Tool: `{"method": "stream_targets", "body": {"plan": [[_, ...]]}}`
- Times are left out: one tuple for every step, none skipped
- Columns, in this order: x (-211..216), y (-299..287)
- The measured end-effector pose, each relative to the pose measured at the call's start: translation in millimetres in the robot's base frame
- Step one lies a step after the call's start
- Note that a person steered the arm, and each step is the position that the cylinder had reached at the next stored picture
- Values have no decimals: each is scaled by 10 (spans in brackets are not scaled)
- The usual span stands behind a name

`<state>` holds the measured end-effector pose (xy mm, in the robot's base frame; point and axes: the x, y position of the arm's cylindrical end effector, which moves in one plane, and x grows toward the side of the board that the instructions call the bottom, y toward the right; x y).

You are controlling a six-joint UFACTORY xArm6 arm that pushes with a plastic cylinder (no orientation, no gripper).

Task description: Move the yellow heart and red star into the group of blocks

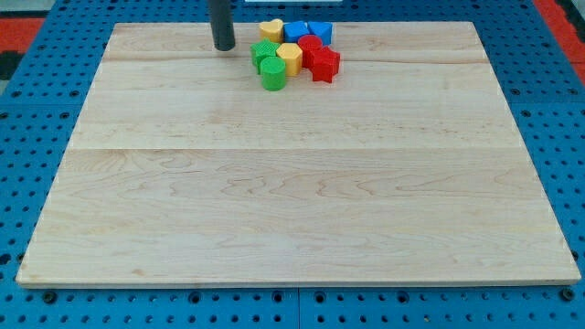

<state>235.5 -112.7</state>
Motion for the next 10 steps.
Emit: {"method": "stream_targets", "body": {"plan": [[-420,314],[-429,451],[-61,783],[-63,868],[-277,699],[-426,700],[-368,935],[-256,158],[-156,-617],[528,-680]]}}
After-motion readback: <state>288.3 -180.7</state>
